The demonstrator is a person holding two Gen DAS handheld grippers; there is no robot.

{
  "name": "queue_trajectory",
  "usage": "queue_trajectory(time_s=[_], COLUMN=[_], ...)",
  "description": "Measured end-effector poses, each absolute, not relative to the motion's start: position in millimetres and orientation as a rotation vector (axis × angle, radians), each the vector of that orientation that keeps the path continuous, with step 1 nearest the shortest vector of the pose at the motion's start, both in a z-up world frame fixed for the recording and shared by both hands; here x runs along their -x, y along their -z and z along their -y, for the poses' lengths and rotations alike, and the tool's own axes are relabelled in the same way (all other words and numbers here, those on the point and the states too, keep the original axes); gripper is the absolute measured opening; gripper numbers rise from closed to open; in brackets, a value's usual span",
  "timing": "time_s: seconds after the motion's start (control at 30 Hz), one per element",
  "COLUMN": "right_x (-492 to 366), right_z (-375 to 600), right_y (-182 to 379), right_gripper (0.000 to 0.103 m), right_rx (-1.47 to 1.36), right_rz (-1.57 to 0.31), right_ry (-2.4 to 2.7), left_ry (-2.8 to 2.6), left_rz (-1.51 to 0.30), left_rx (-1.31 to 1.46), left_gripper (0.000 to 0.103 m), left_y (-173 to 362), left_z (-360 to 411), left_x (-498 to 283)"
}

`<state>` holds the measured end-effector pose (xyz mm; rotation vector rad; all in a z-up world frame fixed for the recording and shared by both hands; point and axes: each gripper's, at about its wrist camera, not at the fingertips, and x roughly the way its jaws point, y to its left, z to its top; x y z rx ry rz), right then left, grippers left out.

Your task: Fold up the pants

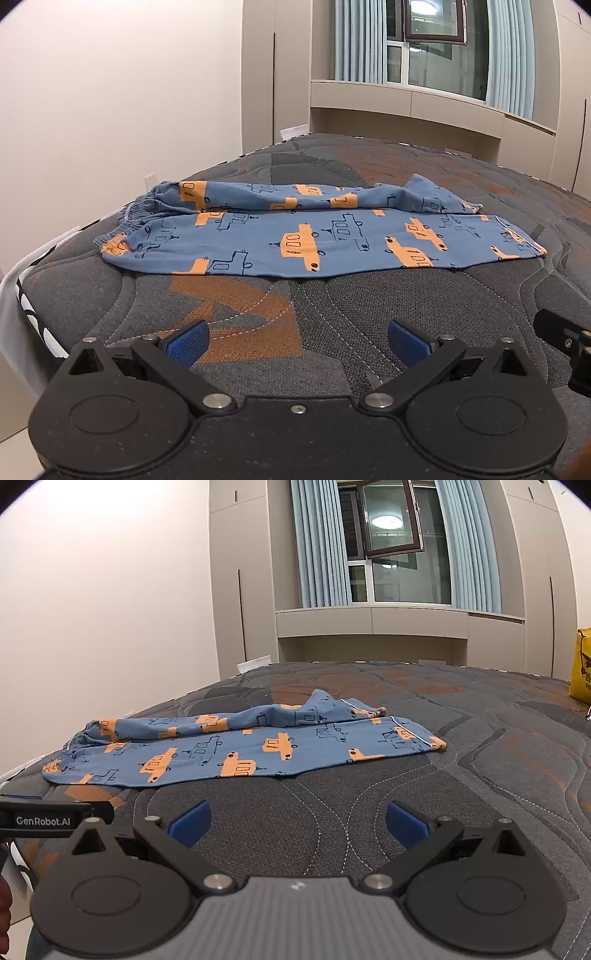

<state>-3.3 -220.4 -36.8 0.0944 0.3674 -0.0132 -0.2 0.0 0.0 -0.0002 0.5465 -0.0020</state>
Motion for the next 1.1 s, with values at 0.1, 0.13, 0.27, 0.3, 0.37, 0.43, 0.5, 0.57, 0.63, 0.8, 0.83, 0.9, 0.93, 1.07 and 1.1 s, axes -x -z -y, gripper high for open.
queue_trajectory(time_s=[0.1, 0.13, 0.27, 0.3, 0.37, 0.43, 0.5, 0.57, 0.63, 0.8, 0.83, 0.9, 0.93, 1.07, 1.1], right_x=[2.9, 2.8, 2.4, 2.2, 2.4, 2.1, 2.0, 1.9, 2.0, 2.2, 2.2, 2.3, 2.3, 1.5, 1.7], right_z=[220.5, 220.5, 220.5, 220.4, 220.5, 220.8, 220.9, 221.0, 221.2, 221.2, 221.2, 221.1, 221.0, 225.0, 225.4], right_y=[37.0, 37.1, 37.5, 37.6, 37.7, 38.4, 38.9, 39.2, 39.3, 39.2, 39.1, 39.0, 39.0, 39.9, 39.9], right_gripper=[0.103, 0.103, 0.103, 0.103, 0.103, 0.103, 0.103, 0.103, 0.103, 0.103, 0.103, 0.103, 0.103, 0.103, 0.103], right_rx=[-0.094, -0.094, -0.094, -0.094, -0.094, -0.095, -0.095, -0.096, -0.095, -0.095, -0.096, -0.096, -0.096, -0.093, -0.092], right_rz=[-0.370, -0.370, -0.371, -0.371, -0.369, -0.371, -0.371, -0.371, -0.372, -0.371, -0.371, -0.371, -0.371, -0.375, -0.375], right_ry=[0.012, 0.012, 0.012, 0.012, 0.014, 0.015, 0.015, 0.015, 0.014, 0.014, 0.014, 0.014, 0.014, 0.016, 0.016], left_ry=[0.002, 0.003, 0.005, 0.005, 0.006, 0.006, 0.005, 0.005, 0.006, 0.006, 0.007, 0.006, 0.006, 0.006, 0.005], left_rz=[-0.552, -0.551, -0.553, -0.554, -0.555, -0.556, -0.557, -0.558, -0.558, -0.557, -0.557, -0.558, -0.557, -0.557, -0.557], left_rx=[0.001, 0.002, 0.002, 0.002, 0.002, 0.001, 0.001, 0.002, -0.001, 0.003, 0.003, 0.003, 0.003, 0.003, 0.002], left_gripper=[0.102, 0.103, 0.102, 0.102, 0.102, 0.102, 0.102, 0.102, 0.102, 0.102, 0.102, 0.102, 0.102, 0.102, 0.103], left_y=[-0.1, -0.1, -0.2, 1.9, 0.8, 1.1, 1.0, 0.8, 0.6, 0.1, 0.1, 0.0, 0.1, 0.1, 0.2], left_z=[-0.1, -0.1, 0.0, 1.2, 2.9, 3.2, 2.9, 2.6, 2.7, 1.5, 1.4, 1.4, 1.5, 1.7, 1.7], left_x=[0.0, 0.1, 0.1, -1.0, -0.2, -0.8, -1.1, -1.5, -1.4, 0.0, -0.1, -0.1, 0.0, 0.4, 0.3])
